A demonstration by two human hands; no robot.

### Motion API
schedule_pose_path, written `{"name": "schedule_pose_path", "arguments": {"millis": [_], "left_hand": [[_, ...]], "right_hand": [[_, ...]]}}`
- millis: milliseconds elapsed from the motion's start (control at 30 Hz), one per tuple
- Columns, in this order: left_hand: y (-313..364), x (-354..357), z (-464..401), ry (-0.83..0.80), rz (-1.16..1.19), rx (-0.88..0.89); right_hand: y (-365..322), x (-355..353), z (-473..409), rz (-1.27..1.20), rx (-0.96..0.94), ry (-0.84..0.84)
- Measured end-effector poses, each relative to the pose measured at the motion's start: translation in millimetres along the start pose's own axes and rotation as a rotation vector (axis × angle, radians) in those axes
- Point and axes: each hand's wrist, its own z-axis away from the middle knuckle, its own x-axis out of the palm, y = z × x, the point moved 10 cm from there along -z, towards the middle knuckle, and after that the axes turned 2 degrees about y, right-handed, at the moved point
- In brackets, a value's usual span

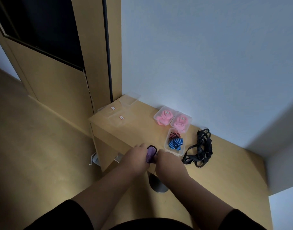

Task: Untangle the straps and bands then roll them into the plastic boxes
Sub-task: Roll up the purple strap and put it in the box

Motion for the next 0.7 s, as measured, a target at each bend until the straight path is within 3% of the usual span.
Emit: {"name": "schedule_pose_path", "arguments": {"millis": [367,567,700], "left_hand": [[11,-9,9,0.005,0.057,0.059],[-1,-26,7,0.098,0.434,-0.042],[-12,-18,8,0.082,0.557,-0.093]], "right_hand": [[-11,-9,2,0.234,0.0,-0.082],[-15,-16,-5,0.302,0.0,-0.077],[-16,-1,-6,0.281,0.009,-0.111]]}}
